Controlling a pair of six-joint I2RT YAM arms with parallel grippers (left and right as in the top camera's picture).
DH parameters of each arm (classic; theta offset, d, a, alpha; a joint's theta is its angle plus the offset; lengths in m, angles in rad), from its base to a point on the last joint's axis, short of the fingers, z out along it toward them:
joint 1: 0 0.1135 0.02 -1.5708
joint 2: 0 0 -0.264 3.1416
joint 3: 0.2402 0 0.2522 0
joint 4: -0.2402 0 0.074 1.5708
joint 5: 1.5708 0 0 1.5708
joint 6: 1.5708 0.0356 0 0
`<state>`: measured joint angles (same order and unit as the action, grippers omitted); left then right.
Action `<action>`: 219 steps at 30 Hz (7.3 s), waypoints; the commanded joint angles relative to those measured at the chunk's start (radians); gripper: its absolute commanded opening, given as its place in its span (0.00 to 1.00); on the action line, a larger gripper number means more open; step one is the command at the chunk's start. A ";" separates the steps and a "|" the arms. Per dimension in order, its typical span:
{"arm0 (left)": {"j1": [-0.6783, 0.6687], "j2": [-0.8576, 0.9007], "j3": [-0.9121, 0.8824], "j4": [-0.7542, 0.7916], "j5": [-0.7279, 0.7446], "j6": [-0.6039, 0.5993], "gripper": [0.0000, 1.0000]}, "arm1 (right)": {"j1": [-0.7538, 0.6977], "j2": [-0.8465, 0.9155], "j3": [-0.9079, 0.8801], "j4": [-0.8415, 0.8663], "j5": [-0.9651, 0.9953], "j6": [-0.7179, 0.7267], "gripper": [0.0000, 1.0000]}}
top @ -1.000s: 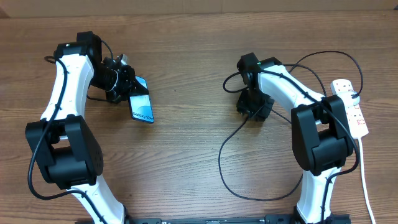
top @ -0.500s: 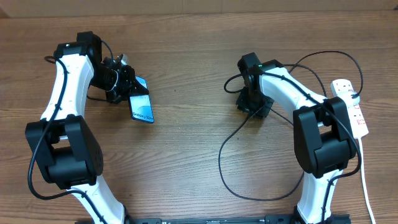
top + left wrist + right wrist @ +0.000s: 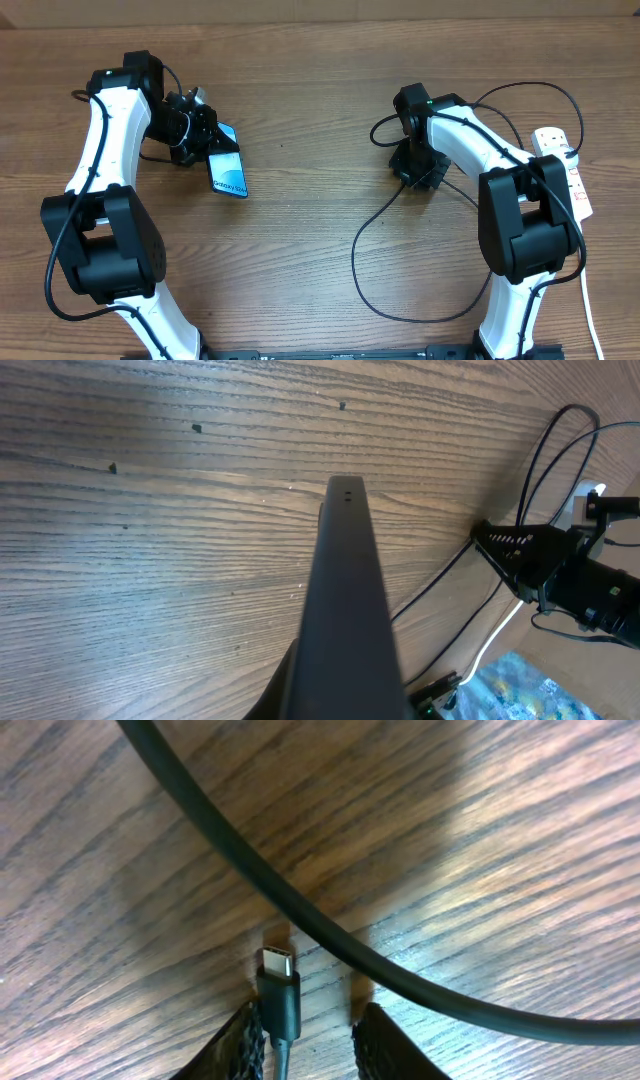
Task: Plug charger to phone and switch on socket
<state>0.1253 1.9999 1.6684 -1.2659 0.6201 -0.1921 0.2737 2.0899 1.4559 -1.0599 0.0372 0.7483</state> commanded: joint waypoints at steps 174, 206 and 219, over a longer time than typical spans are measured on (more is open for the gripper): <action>0.018 0.007 0.002 0.320 0.371 -0.048 0.04 | 0.077 -0.193 -0.264 0.168 0.033 -0.325 0.23; 0.018 0.007 0.002 0.295 0.363 -0.048 0.04 | 0.077 -0.158 -0.266 0.187 -0.021 -0.134 0.04; 0.018 0.007 0.002 0.295 0.363 -0.048 0.04 | 0.077 -0.158 -0.266 0.210 -0.021 -0.134 0.17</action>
<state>0.1505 1.9999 1.6672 -0.9714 0.9638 -0.2340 0.3534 1.9198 1.2018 -0.8539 0.0235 0.6075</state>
